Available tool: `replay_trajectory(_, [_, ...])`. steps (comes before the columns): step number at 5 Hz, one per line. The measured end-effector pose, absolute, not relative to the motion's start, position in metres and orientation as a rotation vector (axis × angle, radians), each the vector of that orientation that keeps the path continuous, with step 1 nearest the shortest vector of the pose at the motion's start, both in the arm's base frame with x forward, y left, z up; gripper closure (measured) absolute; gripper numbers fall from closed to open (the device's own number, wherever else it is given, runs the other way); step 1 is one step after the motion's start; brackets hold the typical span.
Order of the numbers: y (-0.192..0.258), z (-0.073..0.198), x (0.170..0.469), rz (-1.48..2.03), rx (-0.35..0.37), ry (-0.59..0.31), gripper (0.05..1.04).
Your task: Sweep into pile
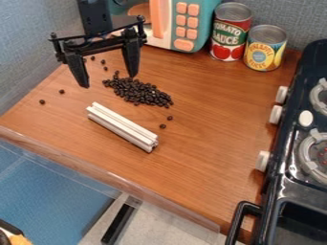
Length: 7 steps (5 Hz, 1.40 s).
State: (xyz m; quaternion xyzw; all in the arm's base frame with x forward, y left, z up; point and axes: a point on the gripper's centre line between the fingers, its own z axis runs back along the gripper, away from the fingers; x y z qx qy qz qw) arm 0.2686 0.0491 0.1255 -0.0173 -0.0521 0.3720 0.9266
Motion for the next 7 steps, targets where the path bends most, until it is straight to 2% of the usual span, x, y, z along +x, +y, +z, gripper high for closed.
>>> replay_trajectory(1, [0.049,0.118,0.268,0.755,-0.028,-0.079,0.082])
replay_trajectory(2, [0.054,0.113,0.269,0.613,0.02,-0.061,0.082])
replay_trajectory(3, [0.057,0.113,0.272,0.539,0.032,-0.089,0.082])
replay_trajectory(4, [0.069,0.095,0.269,0.694,0.033,-0.133,0.082])
replay_trajectory(5, [0.076,0.073,0.274,0.91,0.036,-0.132,0.082])
replay_trajectory(7, [0.069,0.038,0.291,1.103,0.066,-0.051,0.082])
